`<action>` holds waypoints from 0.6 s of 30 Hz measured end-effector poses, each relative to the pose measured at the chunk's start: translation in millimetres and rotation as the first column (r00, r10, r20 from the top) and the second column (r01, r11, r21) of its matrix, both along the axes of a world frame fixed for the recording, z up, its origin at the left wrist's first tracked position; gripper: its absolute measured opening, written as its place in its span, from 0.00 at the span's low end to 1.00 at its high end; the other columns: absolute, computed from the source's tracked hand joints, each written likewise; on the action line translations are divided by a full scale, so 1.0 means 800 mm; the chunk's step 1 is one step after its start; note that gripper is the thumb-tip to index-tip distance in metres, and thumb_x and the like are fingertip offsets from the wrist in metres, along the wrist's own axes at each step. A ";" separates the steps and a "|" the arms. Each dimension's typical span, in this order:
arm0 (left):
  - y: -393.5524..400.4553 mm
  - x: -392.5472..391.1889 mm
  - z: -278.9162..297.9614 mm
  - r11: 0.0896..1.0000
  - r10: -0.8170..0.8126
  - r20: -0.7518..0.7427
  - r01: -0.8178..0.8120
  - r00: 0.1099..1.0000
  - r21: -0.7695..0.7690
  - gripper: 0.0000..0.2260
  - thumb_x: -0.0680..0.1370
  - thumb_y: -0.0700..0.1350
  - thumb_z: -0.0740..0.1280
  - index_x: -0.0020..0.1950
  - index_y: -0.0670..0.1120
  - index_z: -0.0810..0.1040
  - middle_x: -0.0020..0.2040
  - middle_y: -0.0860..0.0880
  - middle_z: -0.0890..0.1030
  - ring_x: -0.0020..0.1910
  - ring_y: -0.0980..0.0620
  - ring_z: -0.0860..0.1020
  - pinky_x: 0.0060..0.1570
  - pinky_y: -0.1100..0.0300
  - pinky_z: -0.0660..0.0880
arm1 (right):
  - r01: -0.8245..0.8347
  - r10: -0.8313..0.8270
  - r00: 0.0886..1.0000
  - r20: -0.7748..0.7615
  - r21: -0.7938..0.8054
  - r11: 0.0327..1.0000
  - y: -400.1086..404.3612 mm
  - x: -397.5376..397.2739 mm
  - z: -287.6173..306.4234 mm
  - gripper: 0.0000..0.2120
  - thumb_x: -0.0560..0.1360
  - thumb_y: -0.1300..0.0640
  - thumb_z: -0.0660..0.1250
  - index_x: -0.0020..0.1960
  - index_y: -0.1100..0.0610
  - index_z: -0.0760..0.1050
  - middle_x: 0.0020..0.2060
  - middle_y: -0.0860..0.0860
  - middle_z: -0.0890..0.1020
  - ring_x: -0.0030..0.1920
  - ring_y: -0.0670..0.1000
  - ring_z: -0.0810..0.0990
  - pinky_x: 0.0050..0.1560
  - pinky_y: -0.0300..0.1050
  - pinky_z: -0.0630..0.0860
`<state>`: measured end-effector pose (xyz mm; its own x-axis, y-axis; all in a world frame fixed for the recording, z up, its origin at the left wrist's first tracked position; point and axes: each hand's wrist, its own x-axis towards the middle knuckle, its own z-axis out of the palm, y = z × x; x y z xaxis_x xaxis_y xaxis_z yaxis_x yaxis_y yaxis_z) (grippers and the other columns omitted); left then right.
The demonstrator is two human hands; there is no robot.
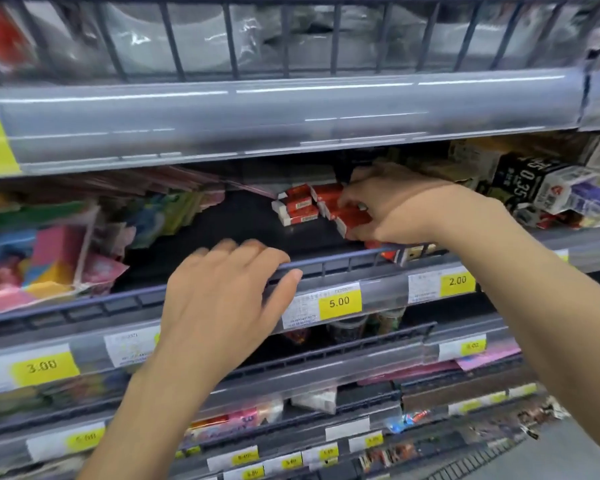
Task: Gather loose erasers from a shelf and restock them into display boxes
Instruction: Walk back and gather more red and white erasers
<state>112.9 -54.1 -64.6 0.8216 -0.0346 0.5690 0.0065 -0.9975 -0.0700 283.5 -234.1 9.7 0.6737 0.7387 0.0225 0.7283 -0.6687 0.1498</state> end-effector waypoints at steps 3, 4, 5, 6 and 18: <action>0.001 0.001 -0.002 1.000 -0.008 0.013 0.008 1.000 -0.010 0.16 0.82 0.59 0.61 0.52 0.52 0.85 0.44 0.52 0.85 0.39 0.46 0.81 0.36 0.55 0.67 | -0.035 0.037 0.999 -0.028 0.060 0.998 0.003 0.003 0.000 0.17 0.75 0.44 0.71 0.61 0.49 0.78 0.58 0.50 0.77 0.59 0.55 0.74 0.60 0.48 0.74; 0.001 0.001 -0.003 1.000 -0.012 0.018 0.012 1.000 -0.013 0.16 0.82 0.59 0.60 0.52 0.52 0.84 0.44 0.52 0.85 0.39 0.46 0.81 0.36 0.55 0.68 | -0.046 0.048 0.998 -0.035 0.075 0.996 0.003 0.004 -0.002 0.15 0.75 0.45 0.72 0.60 0.48 0.78 0.57 0.49 0.77 0.58 0.55 0.75 0.59 0.48 0.74; 0.002 0.001 -0.003 1.000 -0.016 0.021 0.017 1.000 -0.015 0.16 0.82 0.59 0.60 0.52 0.52 0.84 0.44 0.52 0.84 0.39 0.46 0.81 0.37 0.54 0.69 | -0.056 0.060 0.998 -0.037 0.084 0.995 0.003 0.006 -0.002 0.14 0.75 0.46 0.72 0.59 0.48 0.79 0.56 0.48 0.77 0.56 0.54 0.75 0.57 0.48 0.75; 0.002 0.001 -0.003 1.000 -0.020 0.020 0.020 1.000 -0.018 0.16 0.82 0.59 0.60 0.51 0.52 0.84 0.44 0.53 0.84 0.39 0.46 0.80 0.37 0.54 0.70 | -0.069 0.073 0.997 -0.035 0.093 0.993 0.003 0.006 -0.003 0.14 0.75 0.46 0.71 0.58 0.48 0.79 0.54 0.47 0.77 0.54 0.53 0.76 0.55 0.47 0.75; -0.009 0.019 0.041 0.730 -0.060 -0.096 -0.022 0.994 -0.683 0.24 0.73 0.74 0.61 0.63 0.63 0.73 0.46 0.65 0.81 0.46 0.64 0.78 0.46 0.57 0.76 | 0.143 0.492 0.727 -0.479 0.806 0.574 0.016 -0.037 -0.006 0.09 0.77 0.69 0.69 0.50 0.56 0.78 0.42 0.57 0.84 0.41 0.52 0.82 0.47 0.41 0.79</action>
<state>128.2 -61.0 -32.0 0.8802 0.3127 0.3570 0.0204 -0.7765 0.6298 253.9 -221.2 5.1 0.6101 0.7409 0.2808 0.5345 -0.1233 -0.8361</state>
